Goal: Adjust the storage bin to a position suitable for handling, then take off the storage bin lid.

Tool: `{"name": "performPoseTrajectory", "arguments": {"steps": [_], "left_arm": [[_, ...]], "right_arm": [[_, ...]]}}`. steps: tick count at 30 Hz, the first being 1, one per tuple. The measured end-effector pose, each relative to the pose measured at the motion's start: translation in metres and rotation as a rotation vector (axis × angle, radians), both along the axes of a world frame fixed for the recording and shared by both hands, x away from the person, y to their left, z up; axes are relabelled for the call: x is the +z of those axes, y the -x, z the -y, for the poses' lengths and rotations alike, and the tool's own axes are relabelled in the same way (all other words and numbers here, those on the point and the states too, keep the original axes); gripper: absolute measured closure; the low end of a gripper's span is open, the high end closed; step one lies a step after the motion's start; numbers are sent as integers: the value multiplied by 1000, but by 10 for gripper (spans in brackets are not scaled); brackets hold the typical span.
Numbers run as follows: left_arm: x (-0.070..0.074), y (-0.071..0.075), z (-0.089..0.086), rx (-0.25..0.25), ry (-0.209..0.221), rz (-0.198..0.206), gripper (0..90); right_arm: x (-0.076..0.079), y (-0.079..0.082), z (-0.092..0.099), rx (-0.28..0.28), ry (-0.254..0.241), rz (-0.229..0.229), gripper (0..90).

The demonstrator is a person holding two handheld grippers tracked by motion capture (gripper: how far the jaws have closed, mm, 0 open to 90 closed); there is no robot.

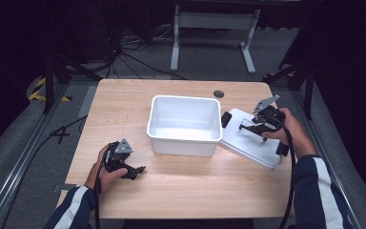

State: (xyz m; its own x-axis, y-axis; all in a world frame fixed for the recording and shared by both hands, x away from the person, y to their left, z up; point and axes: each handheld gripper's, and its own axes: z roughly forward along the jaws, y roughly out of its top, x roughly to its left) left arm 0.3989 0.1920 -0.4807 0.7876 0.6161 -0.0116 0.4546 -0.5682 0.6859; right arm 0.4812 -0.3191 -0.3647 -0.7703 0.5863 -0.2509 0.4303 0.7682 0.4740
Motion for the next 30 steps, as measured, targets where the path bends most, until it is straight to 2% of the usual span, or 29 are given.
{"name": "performPoseTrajectory", "arguments": {"steps": [4,7,13,18,25,30], "left_arm": [[0,0,0,0,0,1,2],[0,0,0,0,0,1,2],[0,0,0,-2,-1,3,3],[0,1,0,-1,1,2,5],[0,2,-1,2,-2,-1,5],[0,2,-1,7,-1,0,5]], "right_arm": [[6,6,-2,1,-33,29,551],[9,10,-5,4,-36,44,525],[19,23,-8,-10,-79,92,512],[22,35,-8,-14,-84,112,488],[25,53,-1,-20,-120,142,469],[24,70,4,-19,-114,158,457]]}}
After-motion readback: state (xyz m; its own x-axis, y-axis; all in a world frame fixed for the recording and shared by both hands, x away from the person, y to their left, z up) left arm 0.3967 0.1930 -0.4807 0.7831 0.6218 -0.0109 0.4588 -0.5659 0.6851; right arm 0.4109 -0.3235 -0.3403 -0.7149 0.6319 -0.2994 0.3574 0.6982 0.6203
